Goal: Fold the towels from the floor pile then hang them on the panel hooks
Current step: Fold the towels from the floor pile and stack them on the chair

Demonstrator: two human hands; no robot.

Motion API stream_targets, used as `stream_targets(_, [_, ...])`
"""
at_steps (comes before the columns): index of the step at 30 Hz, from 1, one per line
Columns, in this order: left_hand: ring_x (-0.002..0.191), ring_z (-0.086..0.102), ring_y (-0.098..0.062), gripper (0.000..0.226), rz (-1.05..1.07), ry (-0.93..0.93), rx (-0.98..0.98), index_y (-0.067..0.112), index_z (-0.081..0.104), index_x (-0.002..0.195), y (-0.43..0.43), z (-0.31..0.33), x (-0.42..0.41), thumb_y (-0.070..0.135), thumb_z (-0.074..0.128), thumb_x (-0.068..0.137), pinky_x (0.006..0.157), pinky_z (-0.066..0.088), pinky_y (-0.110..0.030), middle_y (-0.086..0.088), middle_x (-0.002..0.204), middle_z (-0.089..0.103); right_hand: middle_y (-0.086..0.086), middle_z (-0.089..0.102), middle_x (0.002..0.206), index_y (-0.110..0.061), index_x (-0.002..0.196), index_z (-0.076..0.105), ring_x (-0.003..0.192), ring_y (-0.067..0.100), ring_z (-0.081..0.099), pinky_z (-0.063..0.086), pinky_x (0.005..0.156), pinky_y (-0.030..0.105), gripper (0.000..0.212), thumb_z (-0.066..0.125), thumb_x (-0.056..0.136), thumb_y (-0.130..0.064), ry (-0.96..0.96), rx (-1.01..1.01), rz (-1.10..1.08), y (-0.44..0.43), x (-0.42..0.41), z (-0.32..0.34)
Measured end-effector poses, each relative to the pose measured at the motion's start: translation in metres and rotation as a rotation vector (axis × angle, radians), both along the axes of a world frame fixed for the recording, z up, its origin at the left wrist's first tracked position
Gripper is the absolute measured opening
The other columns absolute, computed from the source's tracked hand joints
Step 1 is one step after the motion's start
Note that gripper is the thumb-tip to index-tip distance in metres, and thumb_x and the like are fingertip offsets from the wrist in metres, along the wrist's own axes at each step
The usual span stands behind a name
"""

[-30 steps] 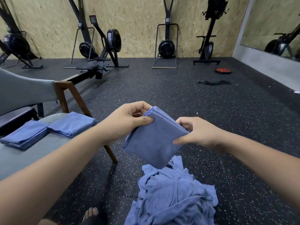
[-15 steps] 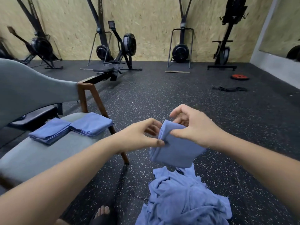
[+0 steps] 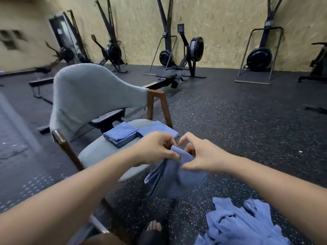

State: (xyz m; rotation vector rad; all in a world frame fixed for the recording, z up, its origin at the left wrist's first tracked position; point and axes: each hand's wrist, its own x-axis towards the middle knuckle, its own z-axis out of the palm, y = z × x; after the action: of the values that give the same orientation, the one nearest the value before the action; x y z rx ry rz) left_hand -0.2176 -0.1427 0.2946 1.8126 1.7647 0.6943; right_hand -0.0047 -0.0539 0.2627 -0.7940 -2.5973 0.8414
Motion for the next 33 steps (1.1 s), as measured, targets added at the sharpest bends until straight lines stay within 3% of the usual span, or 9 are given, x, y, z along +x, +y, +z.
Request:
stream_targets(4, [0.077, 0.062, -0.012, 0.023, 0.181, -0.161, -0.029, 0.010, 0.070, 0.097, -0.008, -0.006, -0.068, 0.024, 0.086, 0.089, 0.076, 0.050, -0.036, -0.014, 0.089, 0.075, -0.019, 0.058, 0.062, -0.027, 0.100, 0.059, 0.055, 0.003, 0.042, 0.035, 0.055, 0.028, 0.034, 0.076, 0.073, -0.015, -0.009, -0.122, -0.017, 0.023, -0.047, -0.019])
stream_targets(9, [0.076, 0.058, -0.016, 0.020, 0.489, -0.202, -0.026, 0.015, 0.060, 0.088, -0.010, -0.031, -0.134, 0.017, 0.078, 0.093, 0.068, 0.048, -0.031, -0.002, 0.080, 0.064, -0.004, 0.065, 0.077, -0.022, 0.099, 0.063, 0.063, 0.009, 0.049, 0.041, 0.063, 0.029, 0.032, 0.083, 0.074, -0.018, 0.232, -0.251, -0.146, 0.052, -0.122, -0.032])
stream_targets(13, [0.069, 0.045, -0.022, 0.021, 0.718, -0.111, -0.042, 0.016, 0.051, 0.082, -0.008, -0.058, -0.165, 0.017, 0.069, 0.092, 0.064, 0.035, -0.033, -0.005, 0.075, 0.052, -0.012, 0.065, 0.074, -0.023, 0.107, 0.061, 0.067, 0.006, 0.057, 0.045, 0.060, 0.019, 0.033, 0.083, 0.082, -0.016, 0.295, -0.187, -0.207, 0.061, -0.187, -0.041])
stream_targets(17, [0.064, 0.043, -0.037, 0.041, 0.832, 0.065, -0.045, 0.016, 0.036, 0.064, -0.005, -0.079, -0.178, 0.012, 0.062, 0.095, 0.058, 0.031, -0.038, -0.012, 0.061, 0.047, -0.010, 0.071, 0.081, -0.027, 0.108, 0.059, 0.086, 0.021, 0.067, 0.053, 0.071, 0.039, 0.028, 0.075, 0.085, -0.027, 0.198, -0.047, -0.184, 0.064, -0.238, -0.055])
stream_targets(20, [0.069, 0.055, -0.031, 0.032, 0.886, 0.158, -0.069, 0.016, 0.042, 0.072, -0.004, -0.090, -0.181, 0.012, 0.060, 0.098, 0.050, 0.031, -0.036, -0.009, 0.071, 0.054, 0.004, 0.074, 0.099, -0.027, 0.115, 0.053, 0.096, 0.035, 0.066, 0.055, 0.073, 0.045, 0.030, 0.068, 0.089, -0.031, 0.078, 0.098, -0.171, 0.070, -0.259, -0.066])
stream_targets(24, [0.072, 0.053, -0.021, 0.025, 0.916, 0.146, -0.087, 0.015, 0.049, 0.080, 0.000, -0.107, -0.193, 0.026, 0.063, 0.098, 0.054, 0.032, -0.034, -0.007, 0.084, 0.060, 0.011, 0.071, 0.104, -0.025, 0.123, 0.050, 0.104, 0.043, 0.061, 0.043, 0.068, 0.043, 0.027, 0.059, 0.098, -0.018, -0.030, 0.213, -0.223, 0.081, -0.266, -0.076])
stream_targets(28, [0.109, 0.061, -0.037, 0.034, 0.933, 0.289, -0.103, 0.016, 0.062, 0.113, 0.003, -0.107, -0.200, 0.038, 0.070, 0.088, 0.087, 0.054, -0.046, -0.009, 0.117, 0.062, 0.001, 0.075, 0.108, -0.020, 0.132, 0.058, 0.108, 0.035, 0.063, 0.045, 0.084, 0.044, 0.031, 0.060, 0.101, -0.022, 0.023, 0.253, -0.211, 0.075, -0.243, -0.065])
stream_targets(30, [0.116, 0.054, -0.035, 0.019, 0.875, 0.410, -0.058, 0.025, 0.063, 0.106, 0.006, -0.096, -0.192, 0.027, 0.069, 0.088, 0.094, 0.048, -0.045, -0.003, 0.115, 0.053, -0.002, 0.076, 0.106, -0.018, 0.131, 0.061, 0.105, 0.029, 0.067, 0.049, 0.093, 0.045, 0.029, 0.059, 0.102, -0.020, 0.071, 0.216, -0.179, 0.067, -0.219, -0.062])
stream_targets(33, [0.105, 0.059, -0.030, 0.014, 0.689, 0.435, 0.028, 0.029, 0.062, 0.085, 0.014, -0.080, -0.169, 0.019, 0.060, 0.076, 0.084, 0.048, -0.039, 0.006, 0.098, 0.062, -0.007, 0.073, 0.099, -0.020, 0.125, 0.064, 0.097, 0.020, 0.068, 0.056, 0.089, 0.044, 0.023, 0.064, 0.102, -0.022, 0.142, 0.176, -0.156, 0.050, -0.170, -0.065])
